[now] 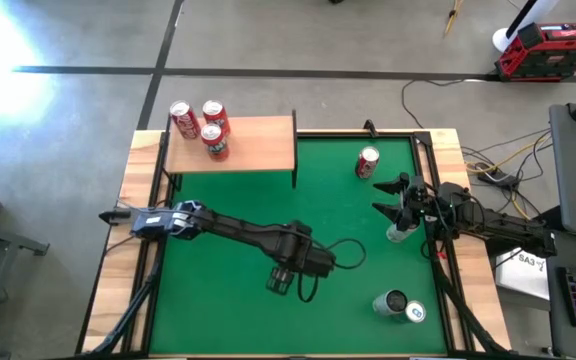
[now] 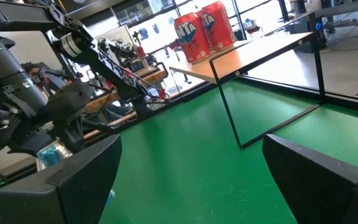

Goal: Place canned beverage on shelf
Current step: Put the left blue soda can on the shelf

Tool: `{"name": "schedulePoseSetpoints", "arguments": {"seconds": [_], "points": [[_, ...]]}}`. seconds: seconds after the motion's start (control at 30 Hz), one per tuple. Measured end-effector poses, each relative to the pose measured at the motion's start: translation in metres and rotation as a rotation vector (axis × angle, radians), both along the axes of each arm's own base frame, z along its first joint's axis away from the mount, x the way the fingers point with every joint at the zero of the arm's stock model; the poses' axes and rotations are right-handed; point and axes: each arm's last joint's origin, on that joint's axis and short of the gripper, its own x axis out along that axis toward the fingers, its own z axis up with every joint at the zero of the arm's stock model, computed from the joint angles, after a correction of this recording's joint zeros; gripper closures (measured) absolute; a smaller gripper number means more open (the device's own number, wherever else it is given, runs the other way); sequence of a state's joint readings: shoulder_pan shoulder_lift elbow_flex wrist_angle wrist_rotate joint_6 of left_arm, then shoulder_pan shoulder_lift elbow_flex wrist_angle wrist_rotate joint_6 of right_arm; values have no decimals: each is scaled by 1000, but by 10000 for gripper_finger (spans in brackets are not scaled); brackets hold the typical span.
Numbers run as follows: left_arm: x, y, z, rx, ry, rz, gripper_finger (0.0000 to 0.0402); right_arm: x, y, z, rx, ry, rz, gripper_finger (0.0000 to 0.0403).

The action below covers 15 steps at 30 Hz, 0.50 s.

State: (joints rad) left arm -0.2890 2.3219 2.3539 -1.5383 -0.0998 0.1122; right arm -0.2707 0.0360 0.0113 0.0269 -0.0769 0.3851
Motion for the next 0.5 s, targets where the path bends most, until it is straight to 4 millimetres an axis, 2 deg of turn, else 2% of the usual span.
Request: {"name": "schedulePoseSetpoints", "arguments": {"seconds": [0.17,0.37,0.5], "points": [[3,-1,0,-6,-17,-138,165,0,0,0,0,0,0,21],[3,0,0,0,-7,-198,164,0,0,0,0,0,0,21],[2,-1,0,-28,13,-333,164,0,0,0,0,0,0,21]]}}
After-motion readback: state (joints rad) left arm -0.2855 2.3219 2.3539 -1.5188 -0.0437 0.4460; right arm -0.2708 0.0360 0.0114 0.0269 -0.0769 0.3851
